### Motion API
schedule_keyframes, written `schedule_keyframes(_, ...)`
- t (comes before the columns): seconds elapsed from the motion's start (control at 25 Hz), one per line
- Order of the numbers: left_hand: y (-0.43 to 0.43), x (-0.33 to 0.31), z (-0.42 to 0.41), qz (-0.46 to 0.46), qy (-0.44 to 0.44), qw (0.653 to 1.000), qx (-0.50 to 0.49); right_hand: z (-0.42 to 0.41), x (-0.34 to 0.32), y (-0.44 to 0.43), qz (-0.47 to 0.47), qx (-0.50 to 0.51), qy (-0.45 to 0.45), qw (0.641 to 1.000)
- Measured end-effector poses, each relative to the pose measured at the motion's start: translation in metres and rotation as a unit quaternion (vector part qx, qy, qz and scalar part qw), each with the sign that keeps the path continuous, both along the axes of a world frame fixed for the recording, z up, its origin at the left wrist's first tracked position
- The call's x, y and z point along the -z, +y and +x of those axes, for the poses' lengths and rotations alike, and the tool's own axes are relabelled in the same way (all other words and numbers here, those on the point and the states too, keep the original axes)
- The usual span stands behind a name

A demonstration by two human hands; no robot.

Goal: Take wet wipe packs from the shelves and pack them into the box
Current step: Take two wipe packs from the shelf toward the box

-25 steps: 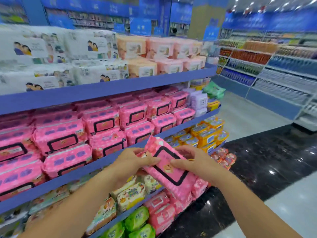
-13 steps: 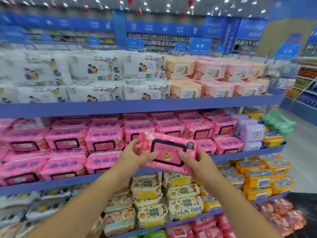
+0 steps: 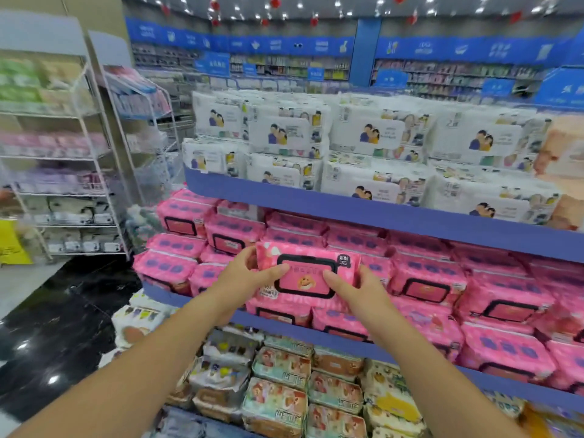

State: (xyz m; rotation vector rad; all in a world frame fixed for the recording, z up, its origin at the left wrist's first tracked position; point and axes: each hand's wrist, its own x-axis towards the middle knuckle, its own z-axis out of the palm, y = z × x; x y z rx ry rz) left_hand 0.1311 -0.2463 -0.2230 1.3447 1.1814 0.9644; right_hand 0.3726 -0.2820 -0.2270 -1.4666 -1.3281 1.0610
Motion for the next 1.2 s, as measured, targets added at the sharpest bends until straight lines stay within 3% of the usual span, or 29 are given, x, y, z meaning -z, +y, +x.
schedule_keyframes(0.28, 0.089, 0.027, -0.198, -0.025, -0.007, 0.993, -0.116, -0.206, 0.03, 0.122, -0.021, -0.105, -0.005, 0.994)
schedule_keyframes(0.52, 0.183, 0.058, -0.303, 0.014, 0.024, 0.989, -0.146, -0.318, 0.05, 0.226, 0.025, -0.091, -0.06, 0.994)
schedule_keyframes(0.72, 0.236, 0.098, -0.32, 0.051, 0.094, 0.986, -0.126, -0.346, 0.072, 0.26, 0.062, -0.047, -0.213, 0.974)
schedule_keyframes(0.92, 0.239, 0.11, -0.318, 0.132, 0.183, 0.964, -0.138, -0.348, 0.078, 0.251, 0.135, -0.041, -0.403, 0.904)
schedule_keyframes(1.2, 0.197, 0.104, -0.297, 0.118, 0.25, 0.942, -0.19, -0.311, 0.071, 0.206, 0.155, -0.079, -0.428, 0.887)
